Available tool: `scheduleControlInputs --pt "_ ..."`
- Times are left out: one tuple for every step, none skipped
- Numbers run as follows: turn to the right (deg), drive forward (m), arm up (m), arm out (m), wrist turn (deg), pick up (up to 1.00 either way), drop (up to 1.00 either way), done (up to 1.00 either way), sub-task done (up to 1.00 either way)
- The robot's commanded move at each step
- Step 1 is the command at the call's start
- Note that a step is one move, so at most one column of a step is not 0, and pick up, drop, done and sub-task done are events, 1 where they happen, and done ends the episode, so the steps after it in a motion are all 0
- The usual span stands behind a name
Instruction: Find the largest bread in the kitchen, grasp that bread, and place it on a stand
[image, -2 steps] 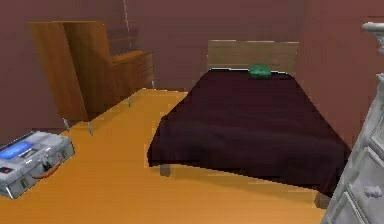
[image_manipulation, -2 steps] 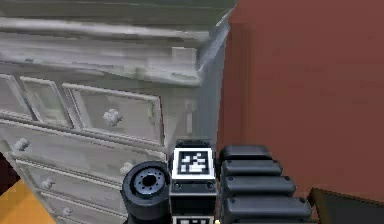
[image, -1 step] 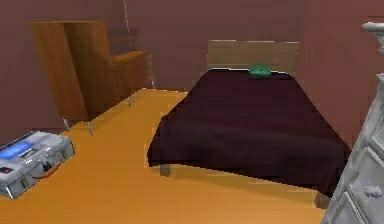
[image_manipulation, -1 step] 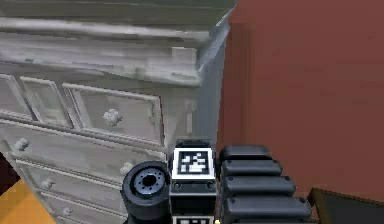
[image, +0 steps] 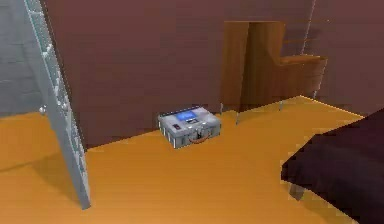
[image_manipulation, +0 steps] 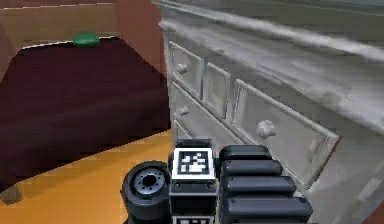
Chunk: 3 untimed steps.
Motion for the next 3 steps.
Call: scheduleControlInputs --pt "-27.0 0.00 0.00 0.00 0.0 0.00 0.00 0.00 0.00" --pt "0.0 0.30 0.00 0.00 0.0 0.00 0.00 0.00 0.00" --pt "-45.0 0.00 0.00 0.00 0.0 0.00 0.00 0.00 0.00"
